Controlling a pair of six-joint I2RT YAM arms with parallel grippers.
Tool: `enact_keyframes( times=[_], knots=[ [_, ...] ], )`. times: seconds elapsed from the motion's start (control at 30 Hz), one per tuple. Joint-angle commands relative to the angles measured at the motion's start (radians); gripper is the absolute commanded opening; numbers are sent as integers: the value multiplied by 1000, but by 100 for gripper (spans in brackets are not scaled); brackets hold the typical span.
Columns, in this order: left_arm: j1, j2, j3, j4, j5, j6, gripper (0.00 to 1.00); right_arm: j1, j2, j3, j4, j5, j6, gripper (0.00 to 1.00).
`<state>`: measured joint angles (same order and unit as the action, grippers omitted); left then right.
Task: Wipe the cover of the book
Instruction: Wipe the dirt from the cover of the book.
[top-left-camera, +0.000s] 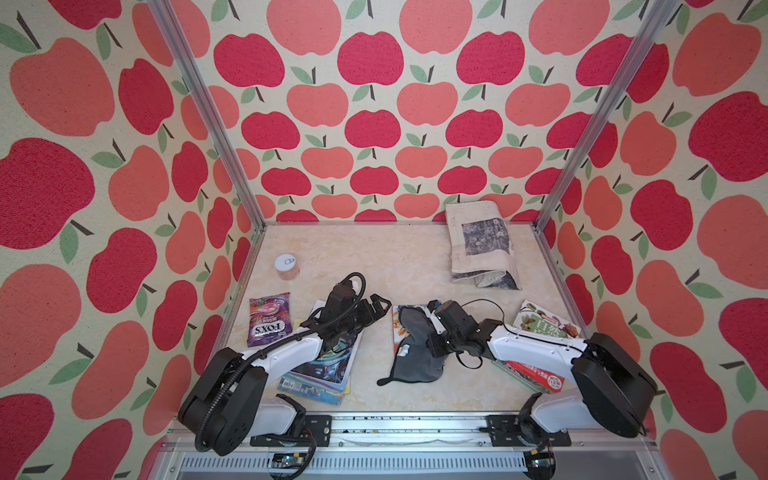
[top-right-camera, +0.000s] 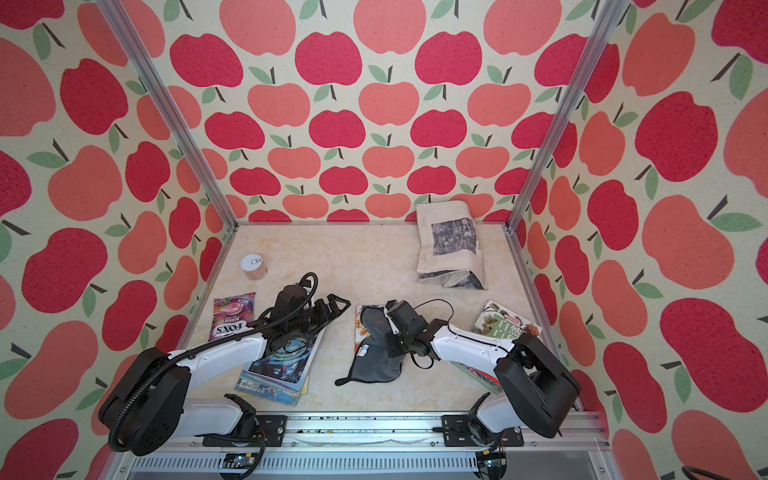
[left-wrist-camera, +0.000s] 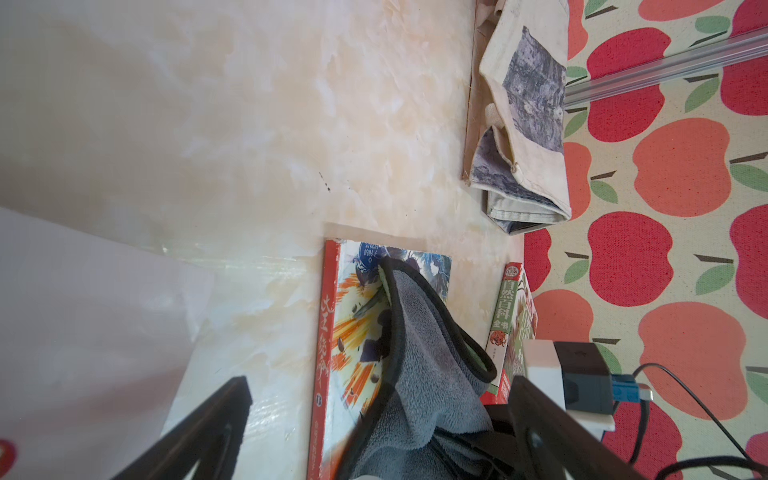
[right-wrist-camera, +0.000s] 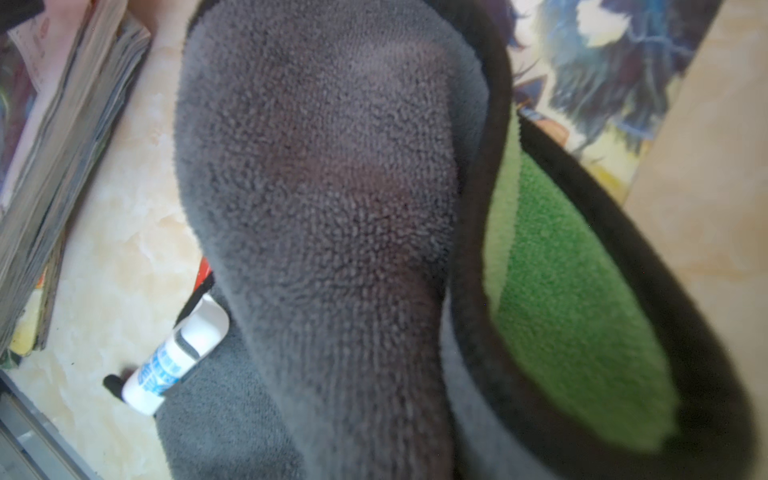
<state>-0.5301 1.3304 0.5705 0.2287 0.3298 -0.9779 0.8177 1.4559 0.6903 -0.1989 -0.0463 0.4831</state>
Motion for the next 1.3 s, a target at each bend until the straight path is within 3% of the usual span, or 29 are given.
enact_keyframes(
  times=[0.0,0.23,0.37,0.67,0.93,1.07,1.27],
  knots=[
    [-8,1,42,-10,14,17,99,-109,118,43,-114,39,-65,0],
    [-10,-60,46,-72,-9,33,99,-217,273,214,-120,-10,-125,0],
    [-9,-85,43,-96,-19,40,99,-210,266,187,-103,-55,-115,0],
    [0,-13,48,-39,1,39,99,-52,-10,-65,-161,-19,-38,0],
    [-17,49,71,0,13,27,99,70,-223,-131,-304,62,14,0],
    [-18,42,68,-1,8,25,99,81,-201,-162,-233,33,-10,0],
    [-19,3,64,-33,-6,30,99,139,-45,-23,-220,48,-50,0]
  ],
)
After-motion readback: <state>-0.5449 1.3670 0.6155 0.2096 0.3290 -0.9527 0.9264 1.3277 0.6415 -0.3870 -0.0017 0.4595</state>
